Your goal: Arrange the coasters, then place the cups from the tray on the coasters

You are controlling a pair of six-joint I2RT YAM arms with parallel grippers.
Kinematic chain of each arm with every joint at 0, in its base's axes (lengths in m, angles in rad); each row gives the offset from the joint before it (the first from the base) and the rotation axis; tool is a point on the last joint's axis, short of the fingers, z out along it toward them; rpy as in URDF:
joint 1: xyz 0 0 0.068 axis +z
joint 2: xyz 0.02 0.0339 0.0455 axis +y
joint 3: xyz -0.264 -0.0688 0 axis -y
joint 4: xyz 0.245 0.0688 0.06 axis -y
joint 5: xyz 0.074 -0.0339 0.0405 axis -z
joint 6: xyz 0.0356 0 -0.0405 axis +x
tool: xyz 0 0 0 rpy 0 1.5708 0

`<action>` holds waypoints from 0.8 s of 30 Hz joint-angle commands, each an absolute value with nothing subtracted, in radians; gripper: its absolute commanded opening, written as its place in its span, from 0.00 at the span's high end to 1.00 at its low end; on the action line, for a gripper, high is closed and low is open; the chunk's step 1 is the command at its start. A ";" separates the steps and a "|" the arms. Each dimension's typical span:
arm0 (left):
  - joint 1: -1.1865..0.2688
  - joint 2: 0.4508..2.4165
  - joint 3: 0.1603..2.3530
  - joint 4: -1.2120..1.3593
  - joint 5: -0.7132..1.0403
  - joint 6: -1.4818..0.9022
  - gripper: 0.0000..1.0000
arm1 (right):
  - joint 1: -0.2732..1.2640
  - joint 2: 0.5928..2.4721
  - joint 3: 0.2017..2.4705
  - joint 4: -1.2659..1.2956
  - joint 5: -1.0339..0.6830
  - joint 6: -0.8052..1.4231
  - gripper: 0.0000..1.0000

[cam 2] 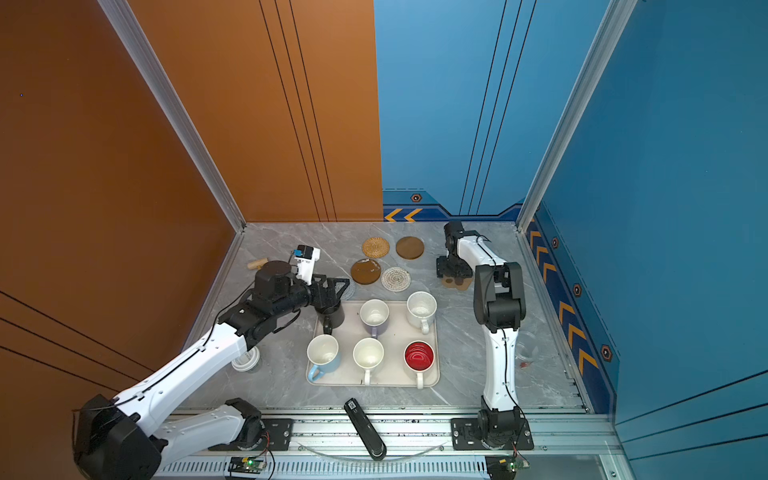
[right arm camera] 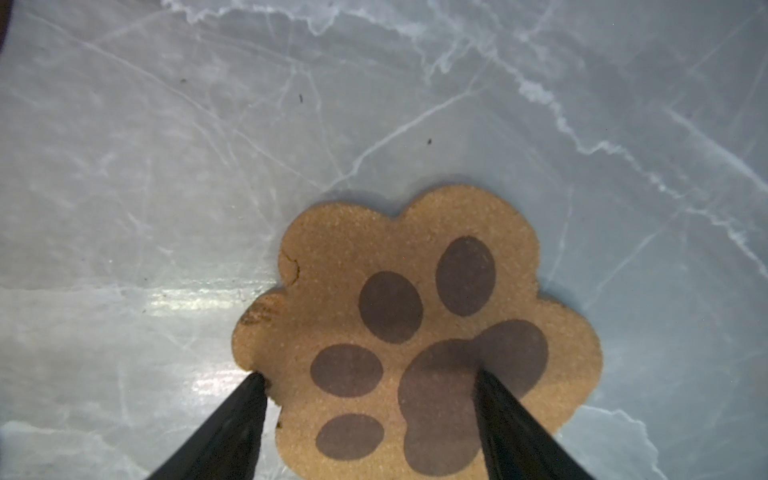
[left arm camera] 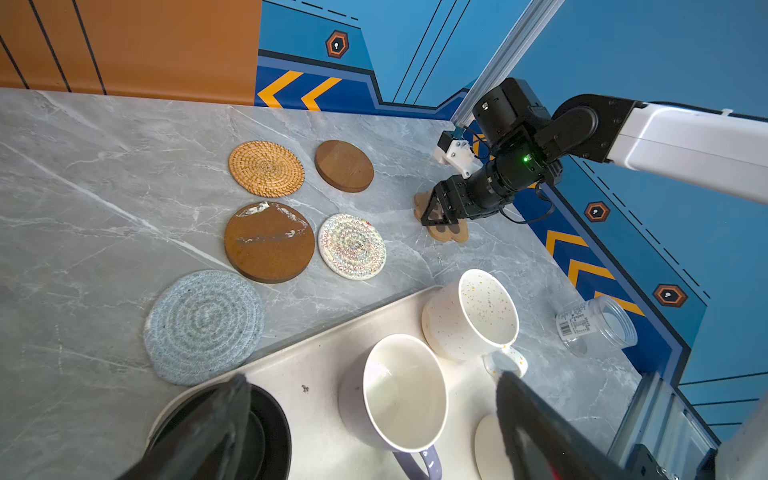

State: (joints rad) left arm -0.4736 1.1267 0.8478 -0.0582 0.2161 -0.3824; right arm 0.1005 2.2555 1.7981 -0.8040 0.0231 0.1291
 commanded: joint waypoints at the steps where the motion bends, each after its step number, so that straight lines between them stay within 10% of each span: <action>1: -0.484 1.112 0.886 -0.078 0.198 -0.367 0.07 | 0.055 2.317 1.759 -0.802 0.060 0.121 0.24; 24: -0.499 1.074 0.871 -0.102 0.175 -0.353 0.07 | 0.051 2.228 1.622 -0.788 0.050 0.135 0.25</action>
